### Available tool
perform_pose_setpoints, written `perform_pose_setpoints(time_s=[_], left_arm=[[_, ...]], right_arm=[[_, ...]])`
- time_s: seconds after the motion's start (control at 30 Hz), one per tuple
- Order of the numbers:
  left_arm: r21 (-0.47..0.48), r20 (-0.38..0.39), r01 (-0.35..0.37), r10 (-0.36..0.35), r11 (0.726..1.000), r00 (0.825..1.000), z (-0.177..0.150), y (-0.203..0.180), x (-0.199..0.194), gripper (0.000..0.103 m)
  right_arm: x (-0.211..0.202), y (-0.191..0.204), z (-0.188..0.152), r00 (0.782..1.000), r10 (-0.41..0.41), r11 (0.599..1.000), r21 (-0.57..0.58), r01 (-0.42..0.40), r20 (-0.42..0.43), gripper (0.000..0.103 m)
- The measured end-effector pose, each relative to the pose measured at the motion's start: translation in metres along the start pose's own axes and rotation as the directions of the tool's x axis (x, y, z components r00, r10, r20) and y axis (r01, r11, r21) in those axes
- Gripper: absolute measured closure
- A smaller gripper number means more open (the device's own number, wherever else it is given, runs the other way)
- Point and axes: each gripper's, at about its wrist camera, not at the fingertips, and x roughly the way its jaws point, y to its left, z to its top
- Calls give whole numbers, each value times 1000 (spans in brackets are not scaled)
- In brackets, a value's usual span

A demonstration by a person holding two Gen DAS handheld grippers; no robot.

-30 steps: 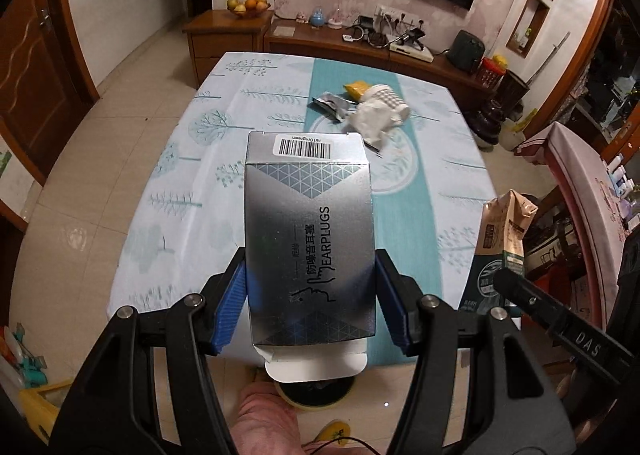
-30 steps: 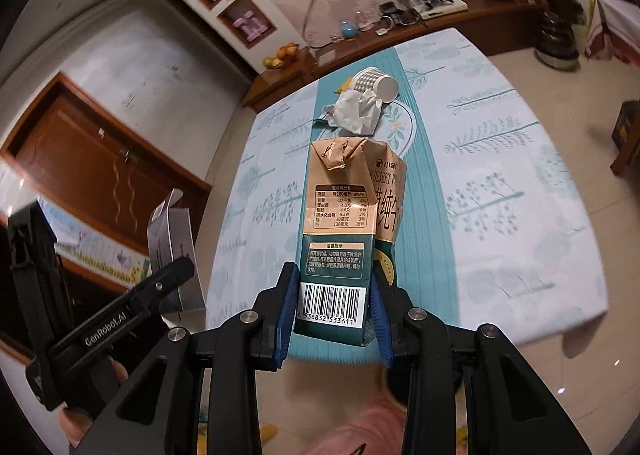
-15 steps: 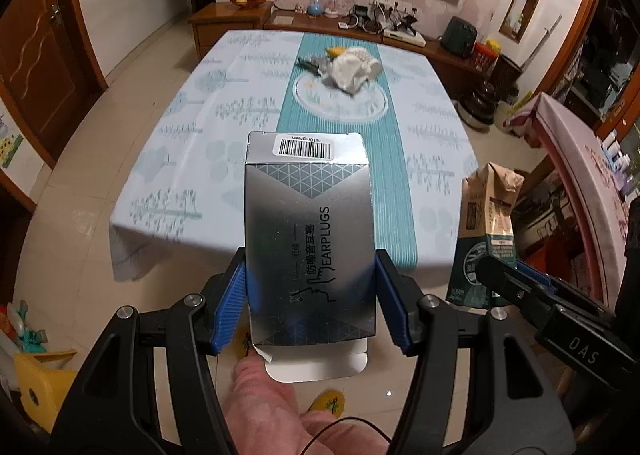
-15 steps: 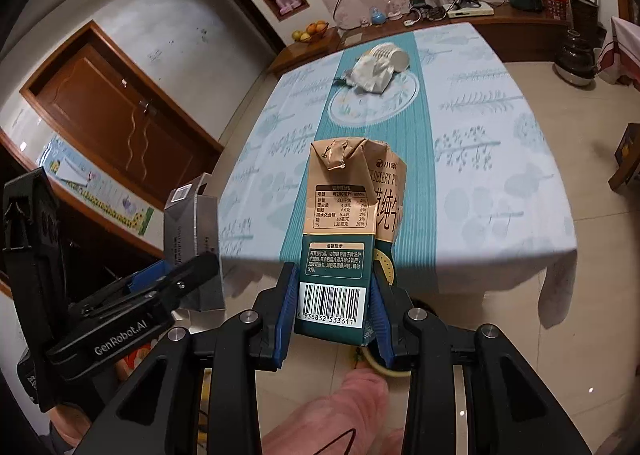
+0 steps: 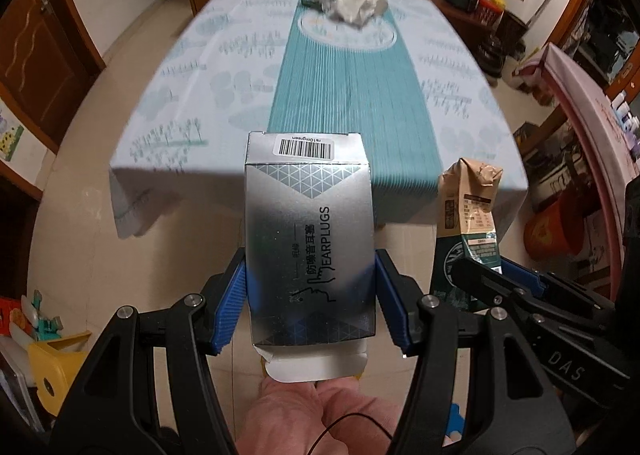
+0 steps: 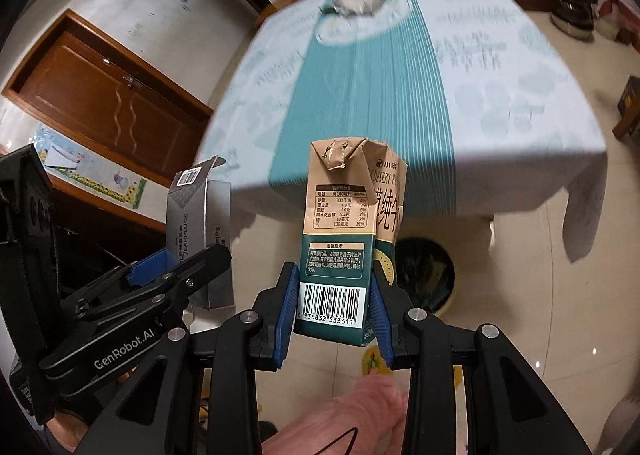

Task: Collect trash
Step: 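Carry the earplugs box and milk carton over the black bin and open both grippers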

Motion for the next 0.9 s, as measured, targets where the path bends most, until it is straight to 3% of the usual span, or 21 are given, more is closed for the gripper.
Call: perform_pose_setpoints(time_s=[0.17,0.5,0.77,0.83,0.9], left_arm=[[18,-62,2,-1,1000,998,-13,8,49,46],[-24,-189,70,-73,997,979,-51,38,199,46],[-26,-195,138,-140,990,971,-74,52,305,44],[-19,-193,146,-147,989,970,-78,53,330,43],[-26,-205,154,-156,988,966,-82,54,353,41]], right_arm=[[65,-21,-14,997,-42,998,50,45,-62,70],[211,-90,-47,987,-68,975,202,97,-148,69],[313,-144,-69,986,-67,950,291,111,-155,68],[332,-158,-76,987,-57,942,321,103,-150,67],[349,-170,-82,988,-61,934,340,106,-141,55]])
